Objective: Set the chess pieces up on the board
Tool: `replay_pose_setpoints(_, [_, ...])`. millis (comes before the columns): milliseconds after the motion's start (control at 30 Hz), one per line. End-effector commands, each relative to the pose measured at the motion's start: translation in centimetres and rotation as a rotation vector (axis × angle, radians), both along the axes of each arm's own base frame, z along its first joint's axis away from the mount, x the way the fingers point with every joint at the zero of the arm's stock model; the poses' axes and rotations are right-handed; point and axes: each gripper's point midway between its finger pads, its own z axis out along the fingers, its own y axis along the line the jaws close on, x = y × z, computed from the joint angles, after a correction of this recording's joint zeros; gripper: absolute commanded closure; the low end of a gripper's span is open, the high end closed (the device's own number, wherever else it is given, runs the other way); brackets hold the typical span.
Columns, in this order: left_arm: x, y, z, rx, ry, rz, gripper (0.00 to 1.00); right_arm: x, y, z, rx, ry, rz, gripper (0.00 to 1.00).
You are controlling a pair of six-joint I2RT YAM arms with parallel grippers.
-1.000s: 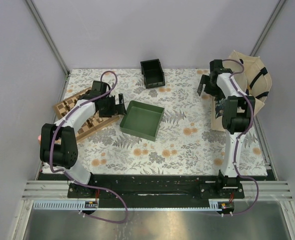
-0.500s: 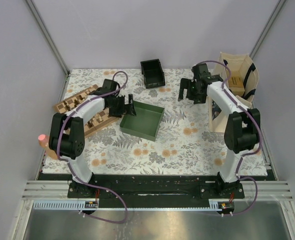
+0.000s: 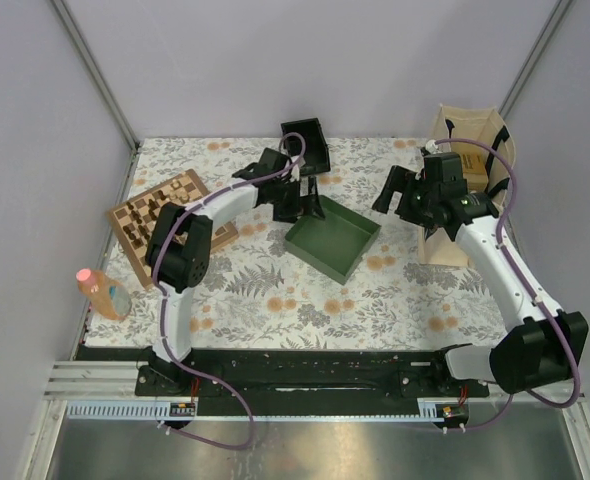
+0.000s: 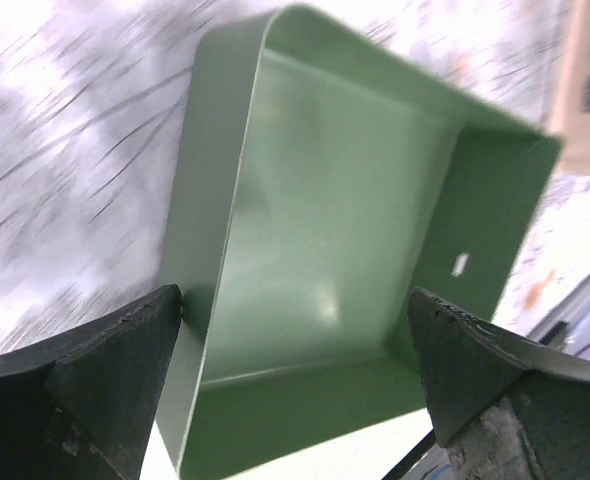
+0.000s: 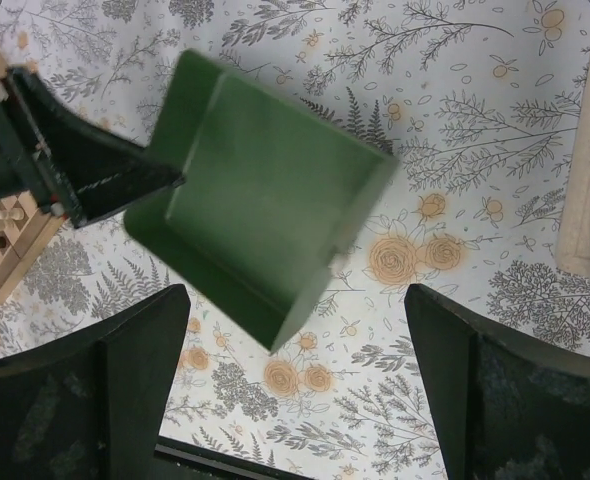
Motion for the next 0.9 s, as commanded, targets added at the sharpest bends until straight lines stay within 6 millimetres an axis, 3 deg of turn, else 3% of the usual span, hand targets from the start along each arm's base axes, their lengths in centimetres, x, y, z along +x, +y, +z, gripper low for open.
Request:
replay_pose_setpoints(0, [3.3, -7.7, 4.8, -0.247, -0.063, -0.044, 0.02, -0.7, -0.1, 1.1, 0.035, -0.037, -0.028, 0.01])
replay_pose_setpoints(67, [4.1, -9.2, 5.8, -0.295, -0.074, -0.048, 0.02, -1.2, 0.1, 1.1, 0.051, -0.036, -0.018, 0.01])
replay_pose_setpoints(133, [4.9, -9.4, 6.9, -0.315, -0.090, -0.047, 0.01, -1.5, 0.5, 1.2, 0.069, -0.034, 0.000, 0.01])
replay_pose_setpoints(200, [5.1, -8.0, 7.7, -0.281, -0.138, -0.029, 0.01, -1.9, 1.0, 1.0, 0.091, -0.026, 0.021, 0.01])
replay_pose_setpoints(267, [5.3, -5.4, 10.3, -0.223, -0.248, 0.003, 0.01, -2.2, 1.8, 0.7, 0.112, -0.017, 0.057, 0.01])
replay_pose_setpoints(333, [5.9, -1.9, 12.1, -0.141, -0.349, 0.066, 0.01, -2.3, 2.8, 0.5, 0.124, -0.016, 0.089, 0.01])
replay_pose_setpoints(467, [8.5, 7.0, 15.3, 0.010, -0.508, 0.250, 0.01, -2.3, 5.7, 0.1, 0.149, 0.006, 0.165, 0.01])
replay_pose_setpoints(600, [11.3, 16.0, 16.3, 0.121, -0.515, 0.442, 0.01, -2.3, 8.5, -0.4, 0.148, 0.025, 0.231, 0.01])
replay_pose_setpoints(733, [13.5, 25.1, 14.4, 0.323, -0.460, 0.656, 0.01, -2.8, 10.6, -1.4, 0.142, 0.061, 0.290, 0.01])
replay_pose_setpoints(867, [14.3, 32.4, 12.6, 0.438, -0.359, 0.859, 0.01, -3.5, 11.8, -2.1, 0.129, 0.086, 0.334, 0.01])
